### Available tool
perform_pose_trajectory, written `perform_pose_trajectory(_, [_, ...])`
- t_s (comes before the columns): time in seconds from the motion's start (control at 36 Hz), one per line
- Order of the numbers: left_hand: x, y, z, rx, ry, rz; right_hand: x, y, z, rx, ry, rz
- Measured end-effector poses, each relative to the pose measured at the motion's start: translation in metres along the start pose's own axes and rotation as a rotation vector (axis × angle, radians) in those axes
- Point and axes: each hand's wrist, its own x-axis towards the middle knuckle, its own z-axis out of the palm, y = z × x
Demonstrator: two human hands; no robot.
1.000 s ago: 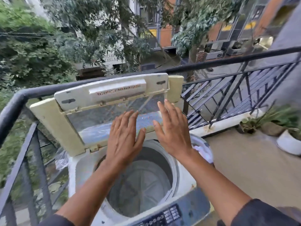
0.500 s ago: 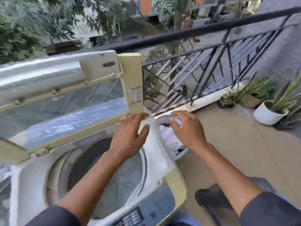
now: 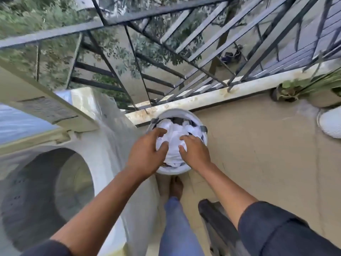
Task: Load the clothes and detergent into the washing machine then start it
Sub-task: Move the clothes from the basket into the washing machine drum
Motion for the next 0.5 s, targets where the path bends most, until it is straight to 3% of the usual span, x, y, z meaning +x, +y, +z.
perform_pose_trajectory(0.28, [0.054,-0.014,0.081,-0.024,-0.033,-0.202,0.071,0.092,0.102,-0.154,-0.286,0.037])
perform_pose_trajectory(0.5, [0.068,-0.040,0.112,-0.052,-0.045,-0.321,0.115,0.128,0.157,-0.460,-0.323,-0.047])
